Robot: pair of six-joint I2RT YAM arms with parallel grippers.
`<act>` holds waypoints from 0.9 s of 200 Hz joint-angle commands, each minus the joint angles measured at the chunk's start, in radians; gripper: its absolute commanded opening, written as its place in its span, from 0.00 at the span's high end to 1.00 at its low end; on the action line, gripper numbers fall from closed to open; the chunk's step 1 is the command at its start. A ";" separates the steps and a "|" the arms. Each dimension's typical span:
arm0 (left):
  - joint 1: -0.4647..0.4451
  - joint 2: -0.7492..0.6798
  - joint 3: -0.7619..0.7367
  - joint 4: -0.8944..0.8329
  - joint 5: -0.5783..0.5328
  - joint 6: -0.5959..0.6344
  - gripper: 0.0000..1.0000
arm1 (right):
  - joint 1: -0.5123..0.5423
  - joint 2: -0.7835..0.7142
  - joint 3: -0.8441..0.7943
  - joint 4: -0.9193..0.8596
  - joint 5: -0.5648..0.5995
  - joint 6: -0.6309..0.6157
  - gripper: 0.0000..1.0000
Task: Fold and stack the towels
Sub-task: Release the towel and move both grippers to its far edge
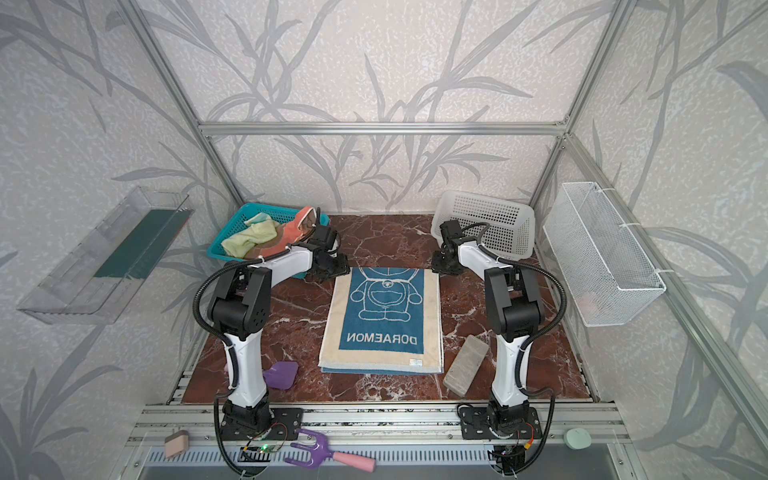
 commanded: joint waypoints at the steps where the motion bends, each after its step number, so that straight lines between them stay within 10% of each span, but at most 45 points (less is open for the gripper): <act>1: 0.015 0.031 0.030 0.021 0.021 0.016 0.40 | -0.001 0.047 0.024 -0.003 -0.003 0.016 0.55; 180: 0.019 -0.004 -0.030 0.068 0.112 0.020 0.57 | 0.082 -0.101 -0.016 -0.049 0.165 -0.086 0.56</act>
